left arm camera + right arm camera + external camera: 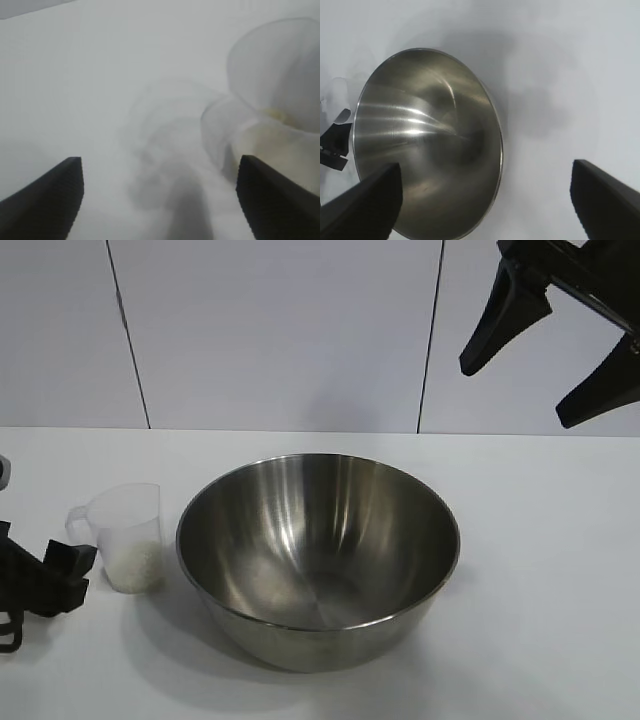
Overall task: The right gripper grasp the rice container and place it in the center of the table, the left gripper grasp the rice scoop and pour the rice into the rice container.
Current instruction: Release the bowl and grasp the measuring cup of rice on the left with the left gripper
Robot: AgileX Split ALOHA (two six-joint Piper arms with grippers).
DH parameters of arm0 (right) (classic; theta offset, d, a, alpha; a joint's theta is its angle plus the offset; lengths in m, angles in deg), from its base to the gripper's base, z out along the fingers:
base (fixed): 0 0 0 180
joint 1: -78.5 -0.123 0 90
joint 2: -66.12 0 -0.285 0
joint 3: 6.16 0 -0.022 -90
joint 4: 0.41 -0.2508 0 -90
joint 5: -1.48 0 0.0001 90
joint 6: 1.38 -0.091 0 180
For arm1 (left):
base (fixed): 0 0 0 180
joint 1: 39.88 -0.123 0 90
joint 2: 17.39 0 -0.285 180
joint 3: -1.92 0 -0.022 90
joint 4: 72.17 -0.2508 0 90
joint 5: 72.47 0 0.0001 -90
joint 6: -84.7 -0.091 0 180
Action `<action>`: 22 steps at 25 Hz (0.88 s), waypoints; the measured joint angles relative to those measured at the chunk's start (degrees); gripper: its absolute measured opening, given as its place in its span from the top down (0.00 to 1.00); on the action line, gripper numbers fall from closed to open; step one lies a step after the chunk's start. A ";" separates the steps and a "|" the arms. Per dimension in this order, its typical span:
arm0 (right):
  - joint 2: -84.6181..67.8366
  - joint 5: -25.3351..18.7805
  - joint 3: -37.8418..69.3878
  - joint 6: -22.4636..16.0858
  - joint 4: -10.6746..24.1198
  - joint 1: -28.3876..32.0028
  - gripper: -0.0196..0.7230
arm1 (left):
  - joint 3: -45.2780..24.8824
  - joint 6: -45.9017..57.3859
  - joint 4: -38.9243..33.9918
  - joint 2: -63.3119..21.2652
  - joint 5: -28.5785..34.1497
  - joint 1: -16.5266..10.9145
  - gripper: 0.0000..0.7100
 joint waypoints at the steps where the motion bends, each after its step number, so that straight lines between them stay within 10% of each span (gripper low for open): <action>1: 0.00 0.00 0.00 0.00 0.00 0.00 0.12 | 0.38 0.56 0.40 0.00 0.00 0.00 0.16; 22: 0.00 0.20 0.00 0.00 0.00 0.00 0.12 | 5.00 4.70 0.80 2.84 0.03 0.00 0.17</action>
